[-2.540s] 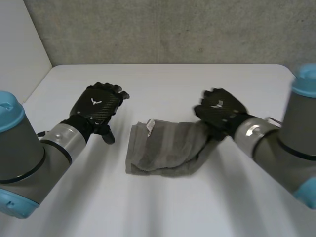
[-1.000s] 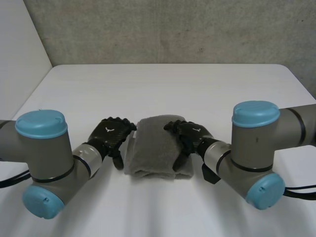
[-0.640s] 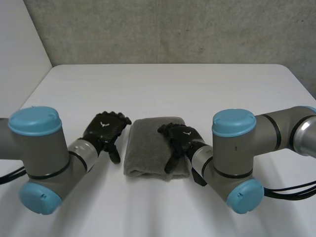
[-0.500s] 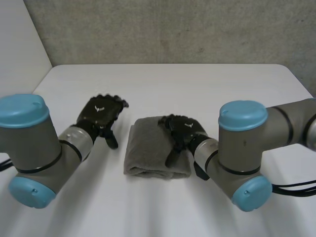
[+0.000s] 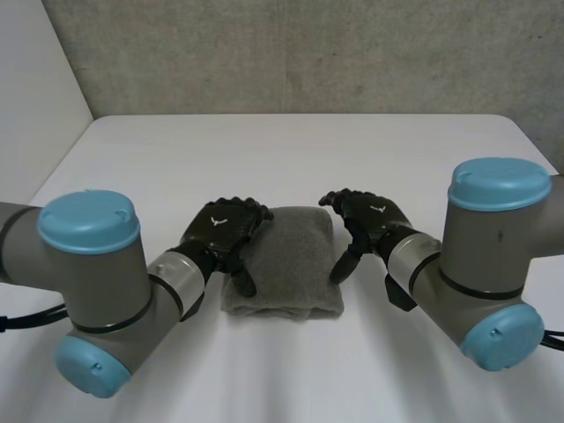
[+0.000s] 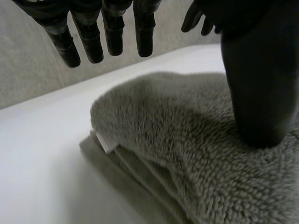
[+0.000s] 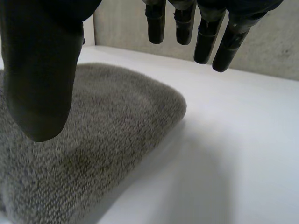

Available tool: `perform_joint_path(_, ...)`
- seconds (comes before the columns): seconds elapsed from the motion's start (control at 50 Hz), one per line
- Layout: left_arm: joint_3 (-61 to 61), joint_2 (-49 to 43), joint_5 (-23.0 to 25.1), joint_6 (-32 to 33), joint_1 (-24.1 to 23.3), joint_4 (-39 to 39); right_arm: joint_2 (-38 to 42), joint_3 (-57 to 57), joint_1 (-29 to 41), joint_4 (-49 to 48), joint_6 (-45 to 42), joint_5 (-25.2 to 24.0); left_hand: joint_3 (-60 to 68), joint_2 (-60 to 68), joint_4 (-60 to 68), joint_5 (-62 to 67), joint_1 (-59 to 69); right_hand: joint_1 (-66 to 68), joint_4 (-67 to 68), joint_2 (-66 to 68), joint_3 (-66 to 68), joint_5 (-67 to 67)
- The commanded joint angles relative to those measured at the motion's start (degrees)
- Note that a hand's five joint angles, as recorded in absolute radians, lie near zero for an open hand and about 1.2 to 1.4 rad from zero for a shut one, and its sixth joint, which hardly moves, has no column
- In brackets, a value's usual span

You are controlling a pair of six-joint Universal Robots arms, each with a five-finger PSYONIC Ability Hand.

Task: Fold the towel.

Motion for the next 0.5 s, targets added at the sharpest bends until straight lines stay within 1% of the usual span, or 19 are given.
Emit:
perform_joint_path(0.02,0.85,-3.64,-0.38,4.00,1.11,0.03,4.54,-2.31,0.74,-0.21,-1.62,0.13,-3.31,-1.26,-3.76,-0.86,-3.61,-3.15,-4.35,-4.37,-3.02,-3.52)
perform_joint_path(0.1,0.67,-4.09,-0.38,5.77,2.00,0.03,6.75,-3.72,0.92,-0.21,-2.24,0.13,-3.31,-1.43,-3.76,-1.03,-3.77,-3.15,-4.35,-4.37,-3.02,-3.52)
perform_joint_path(0.16,0.50,-4.26,-0.47,6.48,2.61,0.03,9.99,-5.65,1.61,-0.12,-3.29,0.57,-3.31,-1.43,-3.76,-1.03,-3.77,-3.15,-4.35,-4.37,-3.02,-3.52)
perform_joint_path(0.24,0.41,-3.91,-0.47,6.48,2.61,-0.06,10.35,-6.10,1.79,0.14,-4.44,0.92,-3.31,-1.43,-3.76,-1.03,-3.77,-3.15,-4.35,-4.37,-3.02,-3.52)
perform_joint_path(0.32,0.76,-2.86,-0.47,6.48,2.52,-0.49,9.04,-6.01,1.88,0.32,-5.23,0.83,-3.31,-1.60,-3.76,-1.20,-3.94,-3.15,-4.35,-4.37,-3.02,-3.52)
perform_joint_path(0.36,0.85,-1.72,-0.38,6.30,2.52,-0.59,4.49,-5.40,1.79,0.58,-5.14,0.57,-3.31,-1.60,-3.76,-1.20,-3.94,-3.15,-4.35,-4.37,-3.02,-3.52)
perform_joint_path(0.4,0.85,1.78,-0.47,5.95,2.44,-0.59,4.47,-5.39,1.79,0.58,-5.14,0.57,-3.31,-2.27,-3.76,-1.87,-4.61,-3.15,-4.35,-4.37,-3.02,-3.52)
perform_joint_path(0.42,0.85,1.80,-0.47,5.95,2.44,-0.59,2.12,-5.31,1.79,1.02,-5.23,0.57,-3.31,-2.27,-3.76,-1.87,-4.61,-3.15,-4.35,-4.37,-3.02,-3.52)
perform_joint_path(0.44,1.11,3.89,-0.56,5.77,2.09,-0.67,2.09,-5.30,1.79,1.02,-5.23,0.57,-3.31,-2.60,-3.76,-2.20,-4.95,-3.15,-4.35,-4.37,-3.02,-3.52)
perform_joint_path(0.46,1.11,3.91,-0.56,5.77,2.08,-0.67,-1.39,-5.39,1.36,2.59,-5.32,0.92,-3.31,-2.61,-3.76,-2.21,-4.95,-3.15,-4.35,-4.37,-3.02,-3.52)
perform_joint_path(0.5,2.42,10.20,-1.43,3.59,1.82,-1.63,-7.29,-6.01,0.74,5.58,-5.49,1.45,-3.31,-2.61,-3.76,-2.21,-4.95,-3.15,-4.35,-4.37,-3.02,-3.52)
